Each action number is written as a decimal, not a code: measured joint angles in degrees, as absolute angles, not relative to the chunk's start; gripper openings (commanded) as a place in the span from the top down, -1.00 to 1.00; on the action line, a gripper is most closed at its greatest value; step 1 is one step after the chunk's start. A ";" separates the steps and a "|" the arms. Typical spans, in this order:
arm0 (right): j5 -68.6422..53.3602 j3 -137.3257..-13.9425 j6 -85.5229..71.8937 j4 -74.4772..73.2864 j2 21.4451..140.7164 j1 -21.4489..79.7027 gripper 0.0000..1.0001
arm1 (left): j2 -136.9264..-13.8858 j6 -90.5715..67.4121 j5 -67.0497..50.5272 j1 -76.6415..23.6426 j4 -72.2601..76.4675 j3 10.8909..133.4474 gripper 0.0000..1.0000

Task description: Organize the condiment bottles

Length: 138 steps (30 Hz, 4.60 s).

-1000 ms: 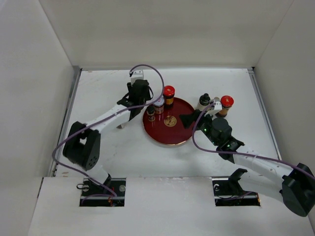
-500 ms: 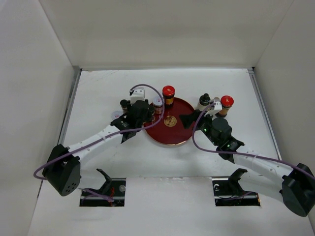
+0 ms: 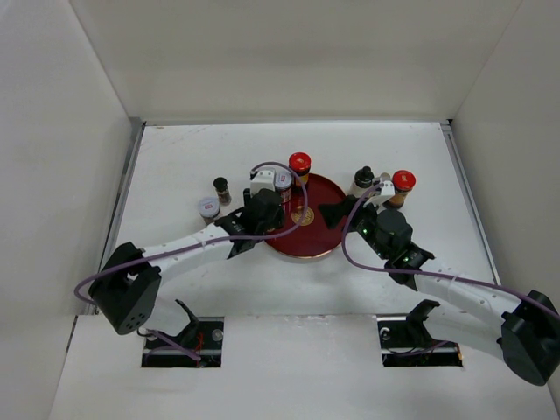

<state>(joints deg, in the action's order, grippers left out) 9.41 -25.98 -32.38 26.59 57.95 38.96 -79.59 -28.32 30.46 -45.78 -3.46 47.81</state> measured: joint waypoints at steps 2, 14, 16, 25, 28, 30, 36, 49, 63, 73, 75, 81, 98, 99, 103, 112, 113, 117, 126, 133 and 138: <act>9.41 -25.98 -32.38 26.59 57.95 38.96 -0.66 | -80.77 -28.36 30.20 -45.78 -2.20 46.89 0.35; 9.41 -25.98 -32.40 26.59 58.00 38.96 -0.90 | -81.08 -28.51 29.95 -45.89 2.17 43.07 -0.40; 9.41 -25.98 -32.40 26.59 58.04 38.96 -0.91 | -79.33 -28.51 30.20 -45.89 2.11 42.28 -0.43; 9.39 -25.98 -32.40 26.59 58.24 38.96 -0.63 | -65.87 -28.67 33.43 -42.26 0.78 40.47 -0.44; 9.34 -25.98 -32.23 26.61 58.57 38.98 0.11 | -63.86 -29.91 33.82 -36.60 -1.23 40.47 -0.44; 9.19 -25.98 -32.40 26.50 58.78 38.98 0.26 | -63.88 -30.92 33.82 -32.51 -2.90 40.45 -0.45; 9.04 -25.98 -32.91 26.15 59.07 38.98 -0.48 | -67.05 -32.10 34.11 -25.78 -5.10 40.34 -0.47; 8.95 -25.98 -32.51 26.09 60.58 38.98 -0.86 | -71.29 -33.45 37.30 -23.83 -2.28 38.68 -0.47; 8.95 -26.00 -32.38 26.06 61.58 38.98 -0.88 | -63.11 -33.76 37.95 -22.50 -0.75 33.28 -0.46; 8.95 -26.00 -32.36 26.09 61.58 39.00 -0.91 | -71.68 -33.08 35.27 -21.26 1.15 33.36 -0.46; 8.95 -26.00 -32.36 26.09 61.60 39.00 -0.91 | -72.77 -32.82 34.98 -20.99 1.67 33.63 -0.41; 8.93 -26.17 -32.36 26.13 62.33 39.05 -0.91 | -74.78 -31.88 34.85 -20.25 3.31 34.57 0.05; 8.84 -26.20 -32.36 26.11 62.39 39.07 -0.86 | -61.30 -28.97 37.63 -32.40 -9.72 42.13 0.39; 8.86 -26.20 -32.36 26.09 62.17 39.07 -0.81 | -60.88 -28.75 37.95 -33.98 -10.02 44.07 0.39; 8.99 -26.17 -32.27 26.13 60.23 38.96 -0.40 | -61.28 -28.05 38.54 -41.01 -9.61 52.01 0.39; 13.98 -23.09 -35.03 25.08 51.83 32.42 0.21 | -74.96 -27.38 35.07 -48.10 -3.42 59.99 0.40; 14.41 -22.74 -35.66 24.80 51.13 31.27 0.15 | -77.12 -27.35 34.59 -48.40 -2.87 60.23 0.40; 15.57 -21.63 -37.65 23.90 49.95 28.12 -0.03 | -85.41 -26.96 32.56 -49.30 -1.52 61.17 0.40; 15.66 -21.58 -38.85 22.94 50.22 28.10 -0.23 | -98.19 -25.19 29.74 -49.39 4.34 63.16 0.38; 15.70 -21.56 -39.05 22.90 50.09 28.01 -0.36 | -102.56 -25.04 29.32 -47.99 8.29 63.53 0.23; 15.94 -21.52 -39.24 22.72 49.45 27.33 -0.50 | -103.98 -25.04 29.34 -47.37 9.08 63.53 -0.03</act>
<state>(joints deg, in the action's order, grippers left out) 15.94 -21.52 -39.24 22.72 49.45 27.33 -103.98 -25.04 29.34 -47.37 9.08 63.53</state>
